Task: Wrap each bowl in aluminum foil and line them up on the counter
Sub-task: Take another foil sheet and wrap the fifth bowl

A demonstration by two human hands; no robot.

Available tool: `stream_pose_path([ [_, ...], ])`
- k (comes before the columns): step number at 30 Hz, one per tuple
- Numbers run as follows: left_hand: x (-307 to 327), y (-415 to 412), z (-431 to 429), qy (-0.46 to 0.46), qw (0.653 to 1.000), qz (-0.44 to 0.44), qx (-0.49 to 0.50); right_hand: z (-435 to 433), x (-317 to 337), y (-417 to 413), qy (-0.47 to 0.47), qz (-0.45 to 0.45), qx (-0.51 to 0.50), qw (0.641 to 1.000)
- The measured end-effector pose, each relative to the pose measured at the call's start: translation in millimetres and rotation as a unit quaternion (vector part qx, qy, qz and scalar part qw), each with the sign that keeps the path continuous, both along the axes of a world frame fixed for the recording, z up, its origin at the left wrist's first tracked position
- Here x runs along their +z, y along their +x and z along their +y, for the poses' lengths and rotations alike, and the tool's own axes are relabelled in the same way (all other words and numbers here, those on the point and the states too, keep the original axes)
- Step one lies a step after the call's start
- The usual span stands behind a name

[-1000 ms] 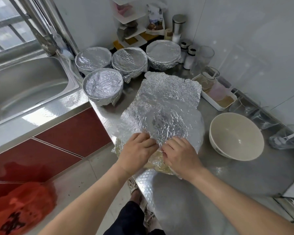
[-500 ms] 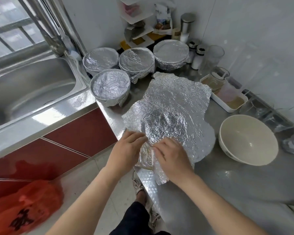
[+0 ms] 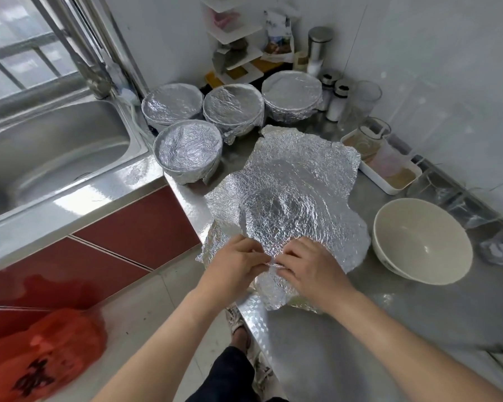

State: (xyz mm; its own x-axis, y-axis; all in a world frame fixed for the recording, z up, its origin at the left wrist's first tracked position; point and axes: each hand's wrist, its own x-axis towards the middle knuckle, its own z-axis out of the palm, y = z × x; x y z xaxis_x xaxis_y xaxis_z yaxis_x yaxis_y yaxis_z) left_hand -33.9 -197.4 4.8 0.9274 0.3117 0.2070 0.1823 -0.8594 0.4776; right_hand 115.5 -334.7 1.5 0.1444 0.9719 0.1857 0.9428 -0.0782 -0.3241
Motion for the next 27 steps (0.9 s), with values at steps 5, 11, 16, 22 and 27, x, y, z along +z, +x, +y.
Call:
stream_pose_path([
  [5,-5,6,1,0.056,0.997,-0.037,-0.029,-1,-7,-4,0.050,-0.075,0.009,0.996],
  [11,-10,14,10,0.112,0.990,-0.061,-0.057,8,-11,-9,0.084,-0.090,-0.019,0.992],
  [16,-7,2,22,0.122,0.987,-0.095,-0.046,21,3,-31,0.102,-0.076,-0.092,0.988],
  [22,-13,-14,25,0.109,0.993,-0.052,-0.014,30,-2,-63,0.044,-0.011,-0.176,0.983],
  [27,-5,-19,14,0.086,0.995,-0.055,0.013,20,8,-47,0.007,0.124,-0.133,0.983],
])
